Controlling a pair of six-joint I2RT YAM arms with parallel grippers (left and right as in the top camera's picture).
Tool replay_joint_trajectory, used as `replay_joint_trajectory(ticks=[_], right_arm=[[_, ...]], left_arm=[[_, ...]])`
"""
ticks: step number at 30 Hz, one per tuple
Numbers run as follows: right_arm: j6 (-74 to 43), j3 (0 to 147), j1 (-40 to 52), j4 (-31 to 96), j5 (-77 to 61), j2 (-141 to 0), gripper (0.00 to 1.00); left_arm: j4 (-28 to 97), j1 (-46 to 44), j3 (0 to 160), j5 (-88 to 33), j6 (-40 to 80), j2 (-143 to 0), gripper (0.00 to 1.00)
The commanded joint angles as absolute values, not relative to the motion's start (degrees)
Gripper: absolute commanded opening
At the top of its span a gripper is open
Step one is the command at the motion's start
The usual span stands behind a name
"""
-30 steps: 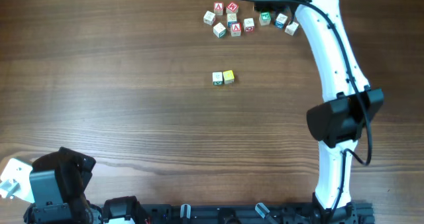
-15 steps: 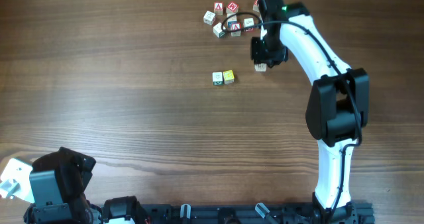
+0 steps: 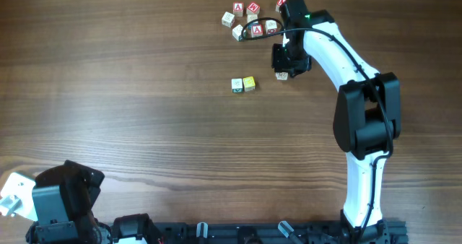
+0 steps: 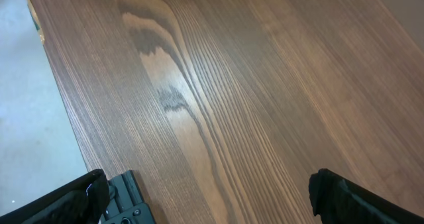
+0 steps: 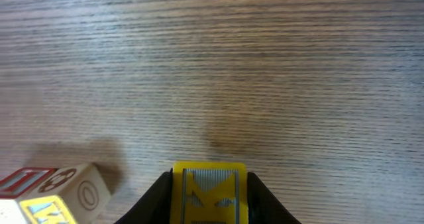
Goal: Form a horizontal line
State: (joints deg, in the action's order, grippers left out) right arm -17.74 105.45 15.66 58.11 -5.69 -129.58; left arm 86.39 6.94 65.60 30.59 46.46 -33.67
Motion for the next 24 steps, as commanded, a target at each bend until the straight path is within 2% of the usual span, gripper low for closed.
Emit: replay_joint_trajectory(ticks=[1, 8, 14, 23, 24], right_arm=[[-14.96, 105.25, 16.73, 57.58, -9.30, -130.10, 0.13], [-14.98, 105.25, 20.01, 56.36, -8.38, -130.10, 0.17], [-15.14, 105.25, 21.71, 55.42, -2.31, -130.10, 0.21], [-15.33, 105.25, 21.74, 54.65, -1.93, -130.10, 0.23], [-16.23, 105.25, 21.74, 54.68, -1.93, -130.10, 0.26]], left_arm=[[86.35, 7.42, 65.41, 30.89, 47.20, -33.26, 1.00], [86.35, 7.42, 65.41, 30.89, 47.20, -33.26, 1.00], [86.35, 7.42, 65.41, 30.89, 47.20, -33.26, 1.00], [86.35, 7.42, 65.41, 30.89, 47.20, -33.26, 1.00], [86.35, 7.42, 65.41, 30.89, 47.20, -33.26, 1.00]])
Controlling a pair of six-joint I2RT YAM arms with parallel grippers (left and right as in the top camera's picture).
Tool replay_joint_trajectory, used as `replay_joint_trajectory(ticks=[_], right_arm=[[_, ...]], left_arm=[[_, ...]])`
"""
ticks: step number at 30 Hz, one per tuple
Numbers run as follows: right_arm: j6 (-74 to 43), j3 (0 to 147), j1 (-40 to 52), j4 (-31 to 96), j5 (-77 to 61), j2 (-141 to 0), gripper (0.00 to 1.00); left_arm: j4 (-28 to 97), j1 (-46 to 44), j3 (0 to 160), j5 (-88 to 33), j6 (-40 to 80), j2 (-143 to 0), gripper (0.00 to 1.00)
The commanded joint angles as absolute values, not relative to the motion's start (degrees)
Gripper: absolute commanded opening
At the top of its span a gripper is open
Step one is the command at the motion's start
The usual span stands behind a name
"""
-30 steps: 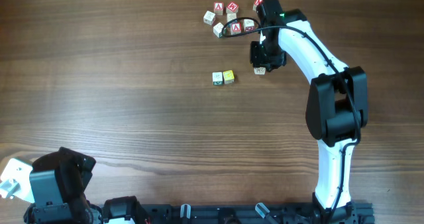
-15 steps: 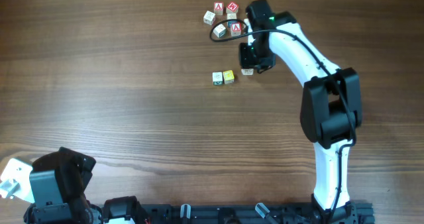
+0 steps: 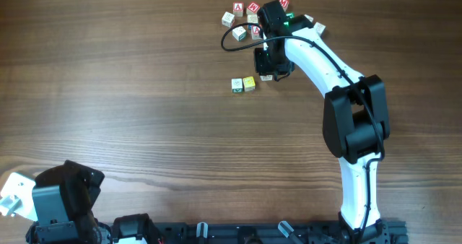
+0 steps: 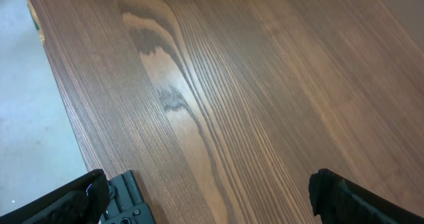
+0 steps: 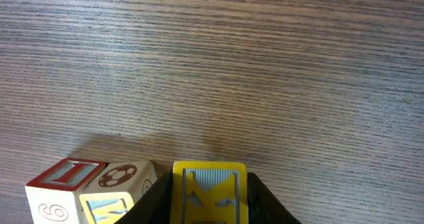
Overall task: Form a horizontal line
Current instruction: 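Place the block right of the yellow block in the row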
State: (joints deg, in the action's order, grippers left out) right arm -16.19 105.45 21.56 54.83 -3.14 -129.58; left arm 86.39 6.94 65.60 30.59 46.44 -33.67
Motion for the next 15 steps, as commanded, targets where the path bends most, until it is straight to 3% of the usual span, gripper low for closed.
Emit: replay_joint_trajectory(ticks=[1, 4, 8, 11, 15], right_arm=[[-17.17, 105.25, 21.74, 54.72, -1.93, -130.10, 0.28], [-18.90, 105.25, 21.76, 55.16, -1.96, -130.10, 0.31], [-19.70, 105.25, 21.76, 56.07, -1.98, -130.10, 0.55], [-19.70, 105.25, 21.76, 56.47, -2.09, -130.10, 0.62], [-19.97, 105.25, 21.74, 56.25, -3.05, -130.10, 0.83]], left_arm=[[86.35, 7.42, 65.41, 30.89, 47.20, -33.26, 1.00], [86.35, 7.42, 65.41, 30.89, 47.20, -33.26, 1.00], [86.35, 7.42, 65.41, 30.89, 47.20, -33.26, 1.00], [86.35, 7.42, 65.41, 30.89, 47.20, -33.26, 1.00], [86.35, 7.42, 65.41, 30.89, 47.20, -33.26, 1.00]])
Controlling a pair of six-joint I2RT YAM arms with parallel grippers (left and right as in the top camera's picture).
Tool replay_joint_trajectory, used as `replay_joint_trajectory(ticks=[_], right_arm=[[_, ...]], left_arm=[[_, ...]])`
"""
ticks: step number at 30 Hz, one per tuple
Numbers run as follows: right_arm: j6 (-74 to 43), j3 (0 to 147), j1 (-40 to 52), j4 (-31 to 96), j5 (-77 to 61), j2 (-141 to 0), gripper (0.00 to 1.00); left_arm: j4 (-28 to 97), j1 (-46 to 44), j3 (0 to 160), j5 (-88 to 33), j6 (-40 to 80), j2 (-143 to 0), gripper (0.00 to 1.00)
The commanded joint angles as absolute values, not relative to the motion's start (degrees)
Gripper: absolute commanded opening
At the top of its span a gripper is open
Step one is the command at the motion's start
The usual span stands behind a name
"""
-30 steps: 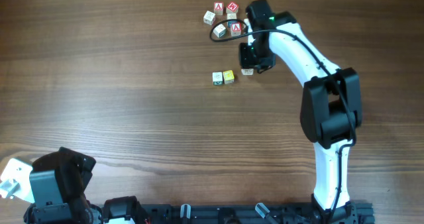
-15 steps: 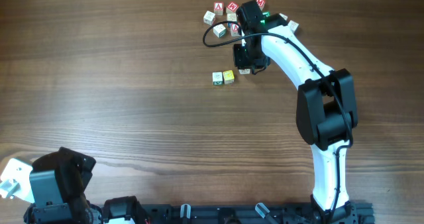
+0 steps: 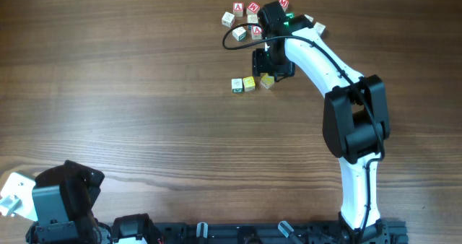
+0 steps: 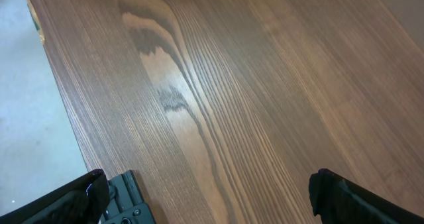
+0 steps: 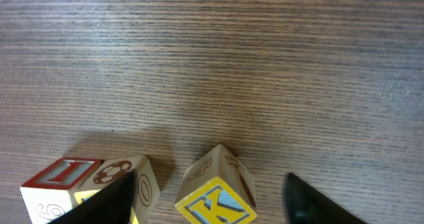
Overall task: Form a horizontal line
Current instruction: 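Place the block right of the yellow block in the row, then open the right gripper and lift it away from the row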
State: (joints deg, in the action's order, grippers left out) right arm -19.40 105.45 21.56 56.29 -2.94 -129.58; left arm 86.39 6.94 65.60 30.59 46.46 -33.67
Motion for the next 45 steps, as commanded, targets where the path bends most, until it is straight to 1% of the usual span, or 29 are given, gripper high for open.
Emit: replay_joint_trajectory(ticks=[1, 3, 5, 18, 21, 23, 25, 27, 28, 31, 32, 36, 40, 42, 45], right_arm=[[-20.53, 105.25, 21.74, 56.16, -3.03, -130.10, 0.88], [-21.47, 105.27, 21.74, 55.35, -3.05, -130.08, 0.97], [-23.16, 105.45, 21.74, 54.72, -3.07, -129.86, 0.99], [-24.36, 105.86, 21.69, 54.04, -4.51, -124.90, 1.00], [-24.10, 105.82, 21.28, 53.15, -3.20, -125.08, 1.00], [-24.16, 105.62, 21.23, 53.12, -0.01, -125.25, 0.99], [-24.49, 105.27, 21.23, 53.19, 4.27, -125.29, 0.80], [-28.62, 104.79, 21.23, 54.35, 8.27, -125.29, 0.54], [-30.41, 104.31, 21.23, 54.70, 9.08, -125.29, 0.45], [-32.10, 100.55, 21.26, 51.75, 9.30, -125.29, 0.27], [-32.14, 98.13, 21.26, 49.36, 9.26, -125.38, 0.25], [-33.80, 90.32, 20.69, 41.98, 8.99, -125.40, 0.12], [-34.39, 89.06, 20.12, 40.88, 7.68, -125.40, 0.09], [-31.53, 89.08, 20.12, 40.32, 2.11, -125.38, 0.04], [-31.53, 89.08, 20.16, 40.82, -1.78, -125.38, 0.04]], left_arm=[[86.35, 7.42, 65.41, 30.89, 47.20, -33.26, 1.00], [86.35, 7.42, 65.41, 30.89, 47.20, -33.26, 1.00], [86.35, 7.42, 65.41, 30.89, 47.20, -33.26, 1.00], [86.35, 7.42, 65.41, 30.89, 47.20, -33.26, 1.00], [86.35, 7.42, 65.41, 30.89, 47.20, -33.26, 1.00], [86.35, 7.42, 65.41, 30.89, 47.20, -33.26, 1.00], [86.35, 7.42, 65.41, 30.89, 47.20, -33.28, 1.00], [86.35, 7.42, 65.41, 30.89, 47.20, -33.26, 1.00], [86.35, 7.42, 65.41, 30.89, 47.20, -33.26, 1.00], [86.35, 7.42, 65.41, 30.89, 47.20, -33.26, 1.00], [86.35, 7.42, 65.41, 30.89, 47.20, -33.26, 1.00], [86.35, 7.42, 65.41, 30.89, 47.20, -33.26, 1.00], [86.35, 7.42, 65.41, 30.89, 47.20, -33.26, 1.00], [86.35, 7.42, 65.41, 30.89, 47.20, -33.26, 1.00], [86.35, 7.42, 65.41, 30.89, 47.20, -33.26, 1.00]])
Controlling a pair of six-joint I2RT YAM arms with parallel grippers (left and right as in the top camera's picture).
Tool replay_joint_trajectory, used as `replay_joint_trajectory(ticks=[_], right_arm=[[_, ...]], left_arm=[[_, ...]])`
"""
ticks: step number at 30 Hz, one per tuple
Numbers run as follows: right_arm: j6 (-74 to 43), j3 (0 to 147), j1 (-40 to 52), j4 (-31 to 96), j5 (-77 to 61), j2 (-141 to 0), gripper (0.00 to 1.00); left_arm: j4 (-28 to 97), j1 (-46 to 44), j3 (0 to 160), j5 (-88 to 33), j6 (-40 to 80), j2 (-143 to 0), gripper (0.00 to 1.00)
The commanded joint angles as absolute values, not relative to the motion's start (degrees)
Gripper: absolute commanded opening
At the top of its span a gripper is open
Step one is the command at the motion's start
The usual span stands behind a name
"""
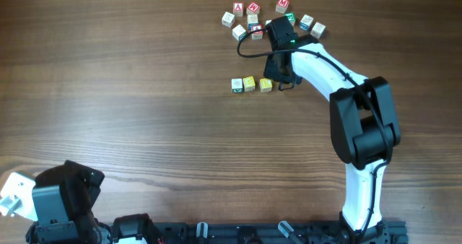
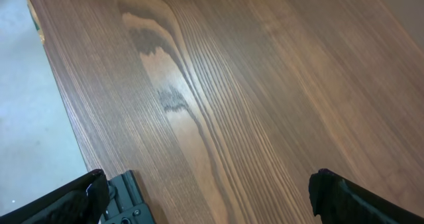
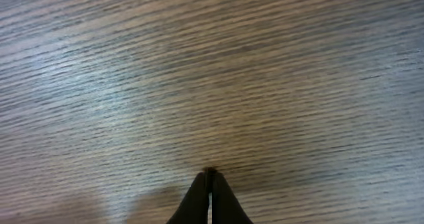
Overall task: Form a horizontal line
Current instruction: 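Open the right gripper and lift it away from the row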
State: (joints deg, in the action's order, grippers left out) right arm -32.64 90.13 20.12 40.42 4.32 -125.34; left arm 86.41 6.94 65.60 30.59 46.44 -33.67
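Observation:
Three blocks lie side by side: a white-green block point(image 1: 236, 85), a yellow one point(image 1: 249, 84) and the yellow K block point(image 1: 266, 84) at the right end. My right gripper point(image 1: 279, 79) is just right of the K block. In the right wrist view it point(image 3: 209, 175) is shut with nothing between its fingers, tips at the table; no block shows there. My left gripper point(image 2: 209, 201) is open over bare wood at the near left corner, far from the blocks.
A loose cluster of several letter blocks point(image 1: 253, 19) lies at the far edge behind the row, some right of my right wrist point(image 1: 307, 20). The table's left edge point(image 2: 46, 58) shows in the left wrist view, with grey floor beyond it.
My right gripper was open over the K block, which sat turned beside the two blocks. Now it is shut and empty just right of that block, and the blocks are out of its wrist view.
My right gripper was shut on the K block, right of the two-block row. Then it held it close beside the yellow block. Then it was open, the block on the table at an angle. Now three blocks lie in a row. The left arm has stayed parked.

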Motion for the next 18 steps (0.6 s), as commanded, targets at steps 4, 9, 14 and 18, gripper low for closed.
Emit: replay_joint_trajectory(ticks=[4, 9, 14, 18], right_arm=[[-36.67, 89.08, 20.05, 46.09, -1.19, -125.38, 0.04], [-35.44, 89.08, 20.05, 46.94, -3.95, -125.38, 0.04], [-32.93, 89.08, 20.05, 45.08, -7.81, -125.38, 0.04], [-32.93, 89.08, 20.08, 44.80, -7.84, -125.38, 0.04]], left_arm=[[86.35, 7.42, 65.41, 30.89, 47.20, -33.26, 1.00], [86.35, 7.42, 65.41, 30.89, 47.20, -33.26, 1.00], [86.35, 7.42, 65.41, 30.89, 47.20, -33.26, 1.00], [86.35, 7.42, 65.41, 30.89, 47.20, -33.28, 1.00]])
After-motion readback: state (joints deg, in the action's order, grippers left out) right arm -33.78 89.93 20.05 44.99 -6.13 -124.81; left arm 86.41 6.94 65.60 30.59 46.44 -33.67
